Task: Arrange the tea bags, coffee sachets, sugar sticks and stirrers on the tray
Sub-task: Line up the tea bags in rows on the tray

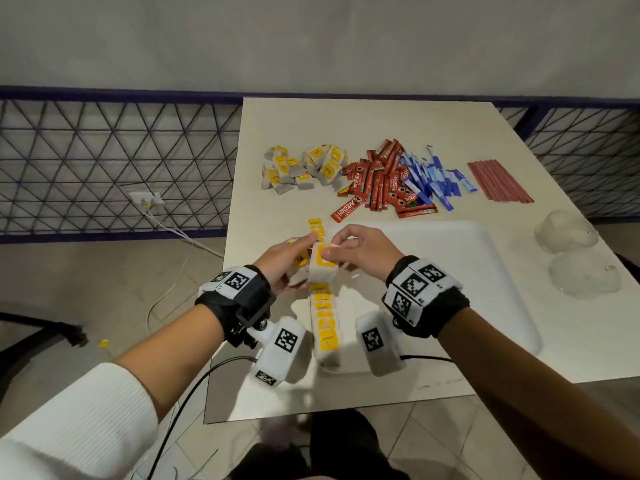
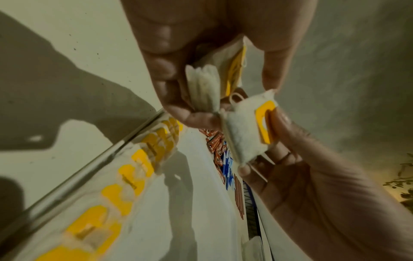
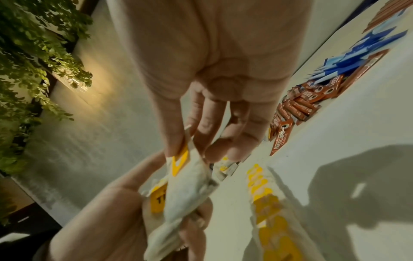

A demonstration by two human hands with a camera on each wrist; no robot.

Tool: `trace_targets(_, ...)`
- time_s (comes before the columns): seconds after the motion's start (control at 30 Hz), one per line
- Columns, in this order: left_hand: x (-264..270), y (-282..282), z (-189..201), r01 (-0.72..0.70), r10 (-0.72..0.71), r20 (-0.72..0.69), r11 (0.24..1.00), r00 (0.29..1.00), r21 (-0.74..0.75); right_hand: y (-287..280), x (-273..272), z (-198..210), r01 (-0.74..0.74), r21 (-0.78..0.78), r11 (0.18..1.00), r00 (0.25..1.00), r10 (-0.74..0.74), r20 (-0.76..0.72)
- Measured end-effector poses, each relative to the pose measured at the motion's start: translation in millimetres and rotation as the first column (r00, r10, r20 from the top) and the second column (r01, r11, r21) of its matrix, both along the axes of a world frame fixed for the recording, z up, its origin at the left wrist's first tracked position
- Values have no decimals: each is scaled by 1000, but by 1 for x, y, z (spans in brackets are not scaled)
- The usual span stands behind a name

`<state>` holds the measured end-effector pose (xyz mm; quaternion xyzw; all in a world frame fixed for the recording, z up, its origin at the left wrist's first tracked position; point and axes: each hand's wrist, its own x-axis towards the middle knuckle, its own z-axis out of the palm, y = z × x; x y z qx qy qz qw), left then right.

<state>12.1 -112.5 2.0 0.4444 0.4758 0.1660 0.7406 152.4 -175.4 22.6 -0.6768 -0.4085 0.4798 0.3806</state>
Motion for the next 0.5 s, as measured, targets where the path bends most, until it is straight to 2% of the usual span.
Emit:
trace_targets(0.13, 13, 7, -1, 24, -24, -1, 999, 1000, -31, 16, 25, -6, 6, -23, 1000, 1000, -7, -17)
trace_targets(0.23, 28, 16, -6, 59, -56, -99, 998, 993, 27, 30, 43, -12, 10, -45, 999, 999, -12, -35)
trace_targets(0.33, 41, 24, -7, 47, -31, -162, 994, 986, 95, 42, 55, -19, -19, -68, 997, 998, 15, -57)
trace_targets(0.43, 53, 34, -13, -41, 65, -198, 992, 978, 122, 55, 68, -31, -79, -120, 990, 995, 71, -74)
trace_targets(0.5, 57, 36, -18, -28, 55, -229, 992, 972, 120, 61, 73, -38, -91, -132, 987, 993, 79, -93)
